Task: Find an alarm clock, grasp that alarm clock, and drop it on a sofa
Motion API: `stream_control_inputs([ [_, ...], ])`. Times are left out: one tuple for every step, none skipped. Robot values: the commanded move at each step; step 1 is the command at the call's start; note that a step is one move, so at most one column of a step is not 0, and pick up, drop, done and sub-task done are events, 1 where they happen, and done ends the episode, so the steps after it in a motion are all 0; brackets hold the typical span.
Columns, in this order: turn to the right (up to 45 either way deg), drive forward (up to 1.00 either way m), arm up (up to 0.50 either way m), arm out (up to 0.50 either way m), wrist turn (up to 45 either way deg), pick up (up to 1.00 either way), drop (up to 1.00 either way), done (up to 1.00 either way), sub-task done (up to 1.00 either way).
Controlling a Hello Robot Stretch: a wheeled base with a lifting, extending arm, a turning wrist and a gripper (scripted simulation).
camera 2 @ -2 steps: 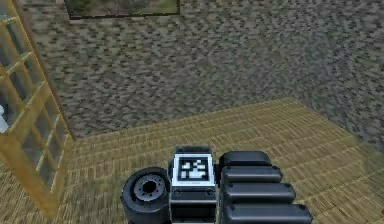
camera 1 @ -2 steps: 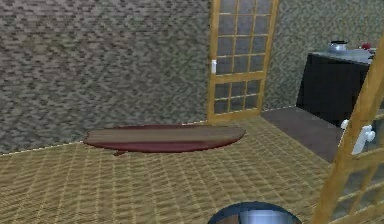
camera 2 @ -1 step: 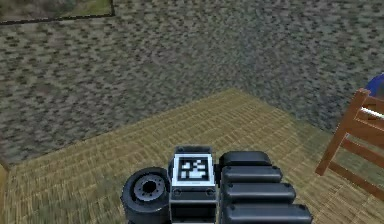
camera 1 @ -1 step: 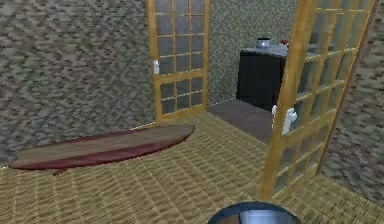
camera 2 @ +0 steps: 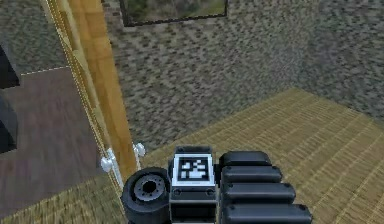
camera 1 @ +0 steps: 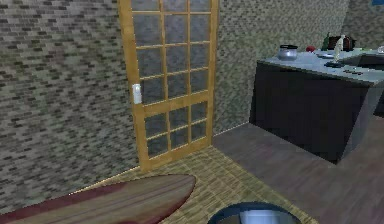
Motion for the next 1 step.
stream_control_inputs([
  [6.0,0.00,0.00,0.00,0.0,0.00,0.00,0.00,0.00],
])
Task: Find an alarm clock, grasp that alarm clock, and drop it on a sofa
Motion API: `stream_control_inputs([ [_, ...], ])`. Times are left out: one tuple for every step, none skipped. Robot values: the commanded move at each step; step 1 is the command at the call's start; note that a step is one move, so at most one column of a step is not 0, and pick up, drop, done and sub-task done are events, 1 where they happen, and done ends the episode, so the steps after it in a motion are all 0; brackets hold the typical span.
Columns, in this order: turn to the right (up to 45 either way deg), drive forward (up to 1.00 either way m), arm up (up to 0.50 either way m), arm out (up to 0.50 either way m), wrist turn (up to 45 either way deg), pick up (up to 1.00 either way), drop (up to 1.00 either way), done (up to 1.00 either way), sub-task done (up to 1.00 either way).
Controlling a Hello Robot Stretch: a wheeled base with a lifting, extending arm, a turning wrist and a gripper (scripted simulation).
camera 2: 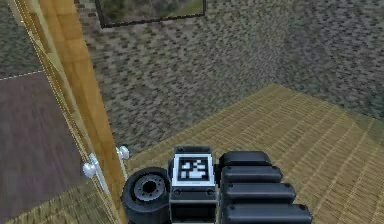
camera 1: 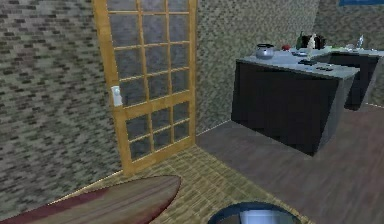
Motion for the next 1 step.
stream_control_inputs([
  [3.0,0.00,0.00,0.00,0.0,0.00,0.00,0.00,0.00],
])
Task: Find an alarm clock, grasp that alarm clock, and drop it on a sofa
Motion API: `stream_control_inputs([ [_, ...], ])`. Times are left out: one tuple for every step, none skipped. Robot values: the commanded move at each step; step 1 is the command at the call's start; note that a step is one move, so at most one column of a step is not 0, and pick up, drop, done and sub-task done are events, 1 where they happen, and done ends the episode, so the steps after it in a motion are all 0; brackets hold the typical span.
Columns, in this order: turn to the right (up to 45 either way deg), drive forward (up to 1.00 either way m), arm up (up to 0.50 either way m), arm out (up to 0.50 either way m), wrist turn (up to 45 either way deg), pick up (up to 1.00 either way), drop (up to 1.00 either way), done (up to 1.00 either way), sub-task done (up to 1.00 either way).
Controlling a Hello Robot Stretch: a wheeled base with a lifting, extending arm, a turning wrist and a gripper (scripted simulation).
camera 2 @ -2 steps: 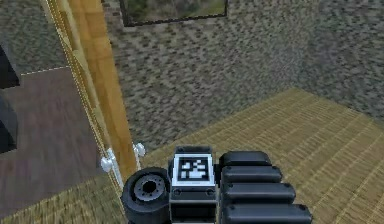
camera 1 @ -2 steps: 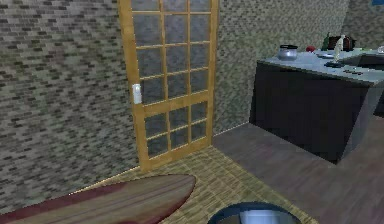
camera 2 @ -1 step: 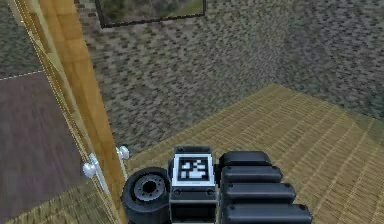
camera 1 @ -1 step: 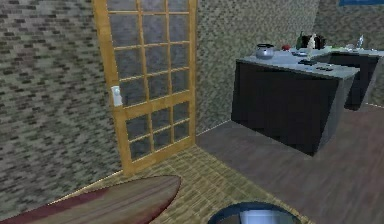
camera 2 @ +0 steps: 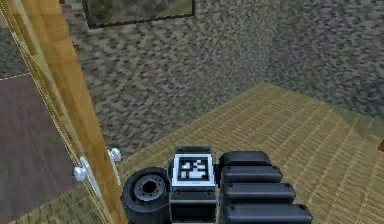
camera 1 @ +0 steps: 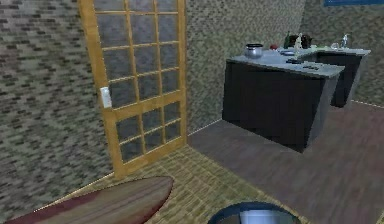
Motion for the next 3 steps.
stream_control_inputs([
  [-45.0,0.00,0.00,0.00,0.0,0.00,0.00,0.00,0.00],
  [-30.0,0.00,0.00,0.00,0.0,0.00,0.00,0.00,0.00],
  [0.0,0.10,0.00,0.00,0.0,0.00,0.00,0.00,0.00],
])
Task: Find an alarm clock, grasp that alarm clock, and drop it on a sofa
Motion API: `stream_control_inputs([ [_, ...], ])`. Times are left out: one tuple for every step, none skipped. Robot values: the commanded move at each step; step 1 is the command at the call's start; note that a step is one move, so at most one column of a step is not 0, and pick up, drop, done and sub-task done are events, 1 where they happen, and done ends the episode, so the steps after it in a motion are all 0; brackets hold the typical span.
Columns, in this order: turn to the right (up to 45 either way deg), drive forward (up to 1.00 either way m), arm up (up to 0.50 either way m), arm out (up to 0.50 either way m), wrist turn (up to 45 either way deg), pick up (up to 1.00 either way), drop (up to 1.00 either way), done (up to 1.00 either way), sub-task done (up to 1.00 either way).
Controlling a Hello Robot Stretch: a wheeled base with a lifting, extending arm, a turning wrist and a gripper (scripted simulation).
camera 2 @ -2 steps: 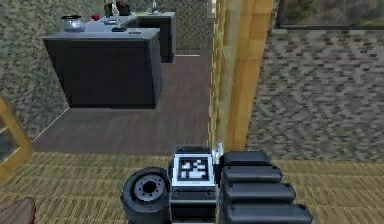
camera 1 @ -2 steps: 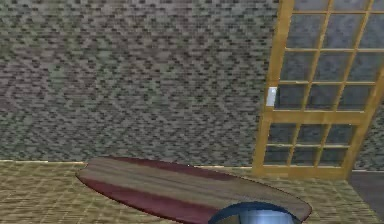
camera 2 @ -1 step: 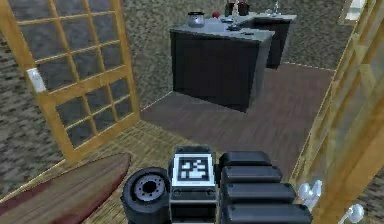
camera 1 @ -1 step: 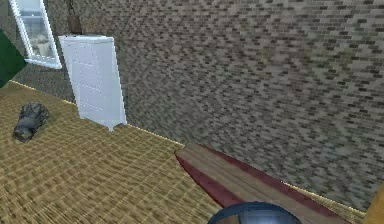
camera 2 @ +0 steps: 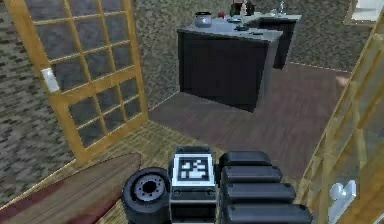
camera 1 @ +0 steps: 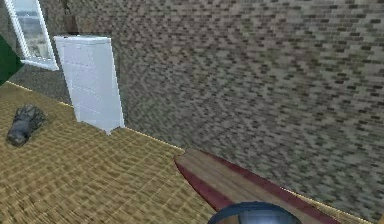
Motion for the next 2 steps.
stream_control_inputs([
  [45.0,0.00,0.00,0.00,0.0,0.00,0.00,0.00,0.00],
  [27.0,0.00,0.00,0.00,0.0,0.00,0.00,0.00,0.00],
])
